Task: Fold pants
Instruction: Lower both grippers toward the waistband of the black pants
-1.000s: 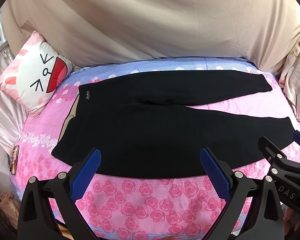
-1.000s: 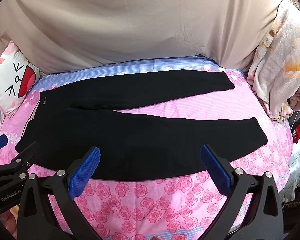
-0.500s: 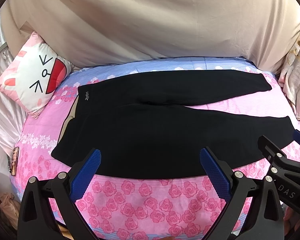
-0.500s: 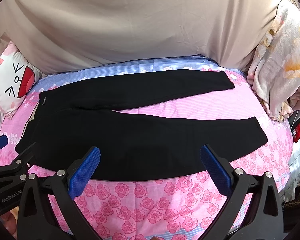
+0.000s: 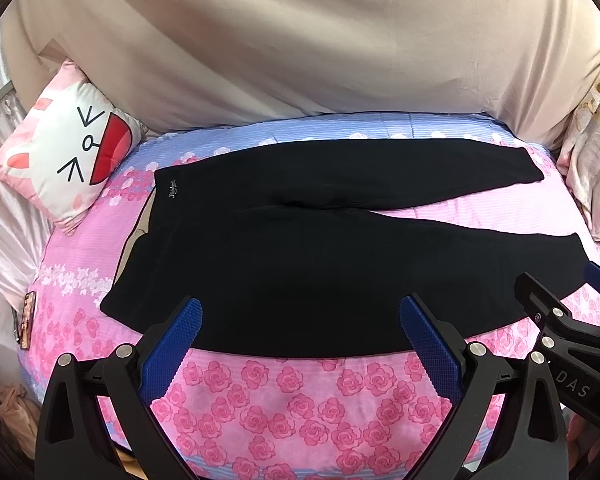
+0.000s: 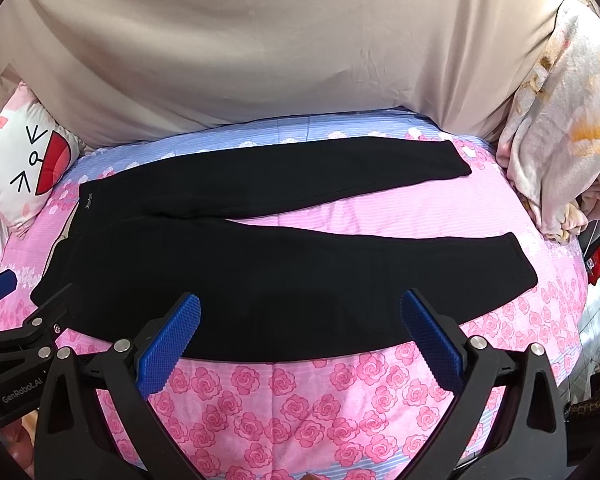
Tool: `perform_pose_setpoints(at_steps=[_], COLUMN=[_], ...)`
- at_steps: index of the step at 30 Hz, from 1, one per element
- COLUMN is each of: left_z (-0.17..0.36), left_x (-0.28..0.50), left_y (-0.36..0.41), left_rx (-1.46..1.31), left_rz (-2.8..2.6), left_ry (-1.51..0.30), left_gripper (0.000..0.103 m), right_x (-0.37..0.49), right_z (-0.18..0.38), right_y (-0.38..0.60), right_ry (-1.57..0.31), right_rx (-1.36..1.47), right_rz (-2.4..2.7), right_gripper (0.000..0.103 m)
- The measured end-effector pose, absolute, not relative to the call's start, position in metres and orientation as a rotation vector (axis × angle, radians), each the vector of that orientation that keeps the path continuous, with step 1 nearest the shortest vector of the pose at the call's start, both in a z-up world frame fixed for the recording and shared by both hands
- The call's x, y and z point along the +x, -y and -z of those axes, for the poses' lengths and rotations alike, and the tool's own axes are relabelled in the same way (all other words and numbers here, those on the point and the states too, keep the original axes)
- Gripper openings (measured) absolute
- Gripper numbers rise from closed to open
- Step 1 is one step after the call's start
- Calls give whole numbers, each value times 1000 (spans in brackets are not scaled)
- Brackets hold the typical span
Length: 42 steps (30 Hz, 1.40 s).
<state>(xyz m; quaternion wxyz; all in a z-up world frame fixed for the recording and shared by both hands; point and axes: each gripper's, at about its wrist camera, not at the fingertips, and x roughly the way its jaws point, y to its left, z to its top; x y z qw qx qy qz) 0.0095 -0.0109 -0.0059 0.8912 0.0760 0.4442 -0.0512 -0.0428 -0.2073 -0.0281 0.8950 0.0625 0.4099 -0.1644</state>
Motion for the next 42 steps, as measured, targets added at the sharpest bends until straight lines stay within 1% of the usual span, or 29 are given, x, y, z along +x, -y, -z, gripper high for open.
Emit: perform_pose_setpoints(at_steps=[8, 15, 21, 25, 29, 34, 38, 42], left_z=[9, 10, 31, 50, 53, 58, 64, 75], left_x=[15, 29, 48, 64, 77, 98, 112, 129], left_y=[5, -18, -39, -38, -28, -11, 9, 36], left_rx=[171, 168, 202, 250, 239, 172, 156, 196], left_rz=[118, 132, 149, 137, 139, 93, 51, 11], left_ry=[-926, -927, -954, -999, -990, -1046, -1042, -1045], left_gripper=[98, 98, 98, 98, 98, 98, 98, 97], right_x=[-35, -24, -20, -13, 12, 70, 124, 171], right_z=[32, 38, 53, 56, 52, 50, 65, 85], right_y=[202, 187, 182, 202, 264, 397, 504, 605], right_ry=[-867, -877, -897, -914, -877, -808, -820, -833], right_rx=[130, 159, 174, 145, 143, 129, 70, 118], right_rz=[350, 386, 432, 461, 471, 507, 557, 569], right_gripper=[98, 98, 98, 98, 98, 98, 98, 98])
